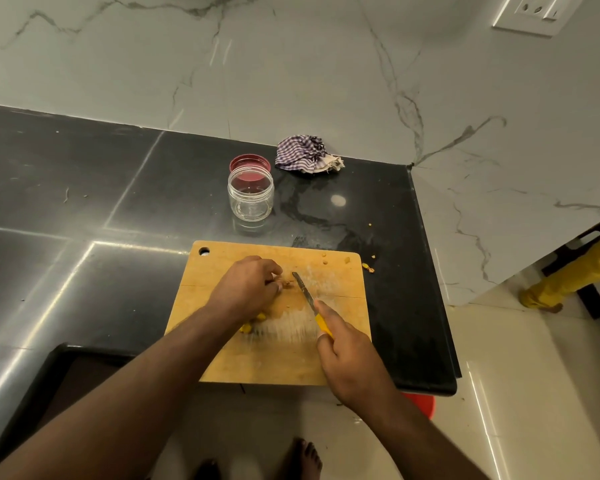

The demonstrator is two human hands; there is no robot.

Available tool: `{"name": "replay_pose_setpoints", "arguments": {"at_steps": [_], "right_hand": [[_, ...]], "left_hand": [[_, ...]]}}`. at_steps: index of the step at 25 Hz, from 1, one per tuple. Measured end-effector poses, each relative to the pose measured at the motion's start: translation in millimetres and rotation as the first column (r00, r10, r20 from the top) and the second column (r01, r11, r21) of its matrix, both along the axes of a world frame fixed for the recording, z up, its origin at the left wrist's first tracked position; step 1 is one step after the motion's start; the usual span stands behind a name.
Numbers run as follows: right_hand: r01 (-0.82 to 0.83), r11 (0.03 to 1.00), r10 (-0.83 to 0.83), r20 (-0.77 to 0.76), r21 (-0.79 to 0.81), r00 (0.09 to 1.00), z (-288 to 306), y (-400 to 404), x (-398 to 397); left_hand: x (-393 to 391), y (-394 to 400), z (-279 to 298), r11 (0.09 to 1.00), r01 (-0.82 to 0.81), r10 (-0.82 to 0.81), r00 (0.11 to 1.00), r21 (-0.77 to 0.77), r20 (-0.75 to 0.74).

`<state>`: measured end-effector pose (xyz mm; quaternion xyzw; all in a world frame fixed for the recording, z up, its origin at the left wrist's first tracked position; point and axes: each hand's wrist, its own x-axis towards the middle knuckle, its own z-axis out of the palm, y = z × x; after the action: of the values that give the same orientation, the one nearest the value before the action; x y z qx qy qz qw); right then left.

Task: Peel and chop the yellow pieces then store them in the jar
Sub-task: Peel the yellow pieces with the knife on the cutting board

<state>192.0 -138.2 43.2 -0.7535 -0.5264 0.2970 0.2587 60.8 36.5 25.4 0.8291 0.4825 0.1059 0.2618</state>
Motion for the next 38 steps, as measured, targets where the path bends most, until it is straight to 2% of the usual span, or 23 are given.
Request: {"name": "replay_pose_setpoints", "arguments": {"at_steps": [5, 13, 22, 28, 33, 38], "right_hand": [[-0.052, 0.997, 0.060, 0.133, -0.061, 0.989, -1.3, 5.2, -8.2], [-0.064, 0.995, 0.074, 0.145, -0.072, 0.987, -0.2, 12.3, -12.6], [-0.086, 0.978, 0.123, 0.193, -0.191, 0.973, -0.2, 30.7, -14.0], [-0.066, 0.989, 0.086, 0.157, -0.130, 0.984, -5.2, -6.8, -23.3], [0.042, 0.998, -0.032, 0.179, -0.054, 0.983, -2.3, -6.1, -4.6], [-0.035, 0.998, 0.042, 0.124, -0.060, 0.991, 0.0, 0.7, -14.1]], "left_hand": [[4.1, 0.4, 2.5, 1.000, 0.020, -0.020, 1.000, 0.002, -0.015], [7.0, 3.6, -1.2, 0.996, 0.008, -0.008, 1.000, -0.087, 0.008], [9.6, 5.7, 11.1, 0.994, 0.019, -0.021, 0.999, -0.107, -0.024], [11.1, 3.7, 12.1, 0.993, -0.025, 0.021, 0.999, -0.119, -0.029], [6.5, 3.9, 12.2, 0.988, -0.019, 0.016, 1.000, -0.151, -0.022], [2.8, 3.1, 12.8, 0.982, 0.005, -0.012, 0.999, -0.186, -0.036]]}}
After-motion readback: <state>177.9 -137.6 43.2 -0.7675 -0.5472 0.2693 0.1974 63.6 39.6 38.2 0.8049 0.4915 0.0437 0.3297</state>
